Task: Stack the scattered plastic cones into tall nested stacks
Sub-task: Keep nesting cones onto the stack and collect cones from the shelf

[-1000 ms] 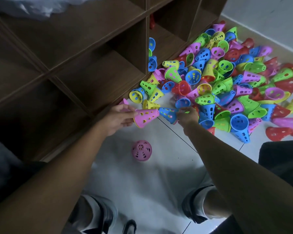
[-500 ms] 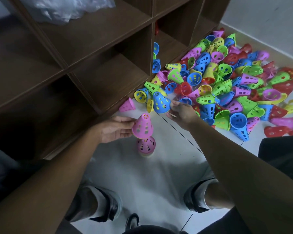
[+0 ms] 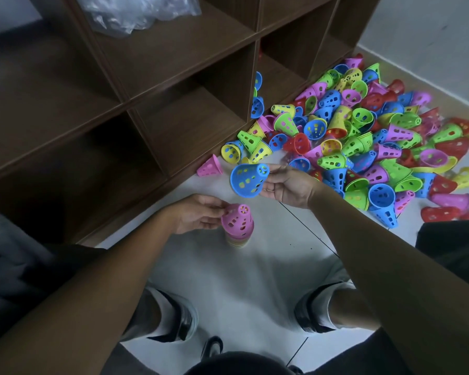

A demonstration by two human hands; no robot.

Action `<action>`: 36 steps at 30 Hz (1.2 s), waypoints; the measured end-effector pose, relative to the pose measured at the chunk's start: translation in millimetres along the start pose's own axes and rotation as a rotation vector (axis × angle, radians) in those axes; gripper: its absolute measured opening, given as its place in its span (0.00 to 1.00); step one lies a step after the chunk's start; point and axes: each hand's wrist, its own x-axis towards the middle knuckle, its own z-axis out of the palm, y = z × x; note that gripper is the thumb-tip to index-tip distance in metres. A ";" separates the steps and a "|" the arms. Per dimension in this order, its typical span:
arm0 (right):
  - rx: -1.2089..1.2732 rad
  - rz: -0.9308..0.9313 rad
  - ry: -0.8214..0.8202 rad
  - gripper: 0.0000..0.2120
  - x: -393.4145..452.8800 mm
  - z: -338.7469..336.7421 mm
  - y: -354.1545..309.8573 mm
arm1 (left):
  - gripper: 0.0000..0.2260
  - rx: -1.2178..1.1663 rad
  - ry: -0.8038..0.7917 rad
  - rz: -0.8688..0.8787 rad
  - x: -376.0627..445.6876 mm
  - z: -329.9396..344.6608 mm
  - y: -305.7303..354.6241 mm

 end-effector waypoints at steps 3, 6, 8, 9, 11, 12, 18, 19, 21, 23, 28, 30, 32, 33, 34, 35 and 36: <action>-0.084 0.042 -0.062 0.15 -4.6 2.4 4.6 | 0.11 0.034 0.034 -0.004 0.0 3.8 -1.5; -0.097 0.073 -0.053 0.13 -4.6 0.8 10.3 | 0.11 0.034 0.035 -0.008 0.0 7.5 -2.0; -0.096 0.087 -0.034 0.14 -3.9 -1.4 13.3 | 0.11 0.036 0.040 -0.012 -0.1 7.9 -2.8; -0.102 0.093 -0.037 0.14 -4.4 -1.8 13.8 | 0.12 0.041 0.045 -0.016 0.0 7.4 -3.3; -0.108 0.096 -0.058 0.12 -6.2 -2.1 14.4 | 0.13 0.046 0.052 -0.027 0.9 6.3 -4.6; -0.108 0.098 -0.074 0.12 -7.1 -2.2 14.3 | 0.13 0.039 0.060 -0.032 1.3 5.8 -5.4; -0.144 0.121 -0.086 0.15 -3.8 -0.8 19.3 | 0.14 -0.010 0.098 -0.042 4.6 3.4 -7.4; -0.145 0.124 -0.060 0.14 -2.8 -1.1 20.8 | 0.15 -0.015 0.114 -0.039 5.9 2.5 -7.6; -0.160 0.132 -0.029 0.12 -1.7 -2.2 24.2 | 0.15 -0.021 0.173 -0.029 8.5 1.0 -6.8; -0.194 0.146 -0.027 0.12 -3.0 -1.7 26.5 | 0.14 0.025 0.245 -0.017 11.9 0.0 -4.8; -0.334 0.190 -0.066 0.13 -4.8 1.9 30.2 | 0.08 0.077 0.399 0.026 21.4 0.0 4.0; -0.387 0.208 -0.050 0.13 -2.5 2.7 33.9 | 0.09 0.106 0.418 0.038 25.7 -2.0 7.1; -0.418 0.218 -0.019 0.12 -0.8 2.9 37.0 | 0.09 0.126 0.434 0.041 31.0 -3.6 9.3; -0.428 0.221 -0.003 0.12 0.0 2.5 37.6 | 0.09 0.131 0.441 0.040 34.3 -4.6 10.4; -0.442 0.221 0.013 0.12 0.6 1.5 37.7 | 0.09 0.135 0.446 0.038 37.8 -5.0 11.4; -0.461 0.220 0.029 0.12 0.9 0.6 37.6 | 0.09 0.143 0.450 0.036 41.4 -5.0 12.2; -0.482 0.218 0.050 0.12 2.0 -1.1 37.5 | 0.09 0.158 0.454 0.034 44.5 -4.6 13.3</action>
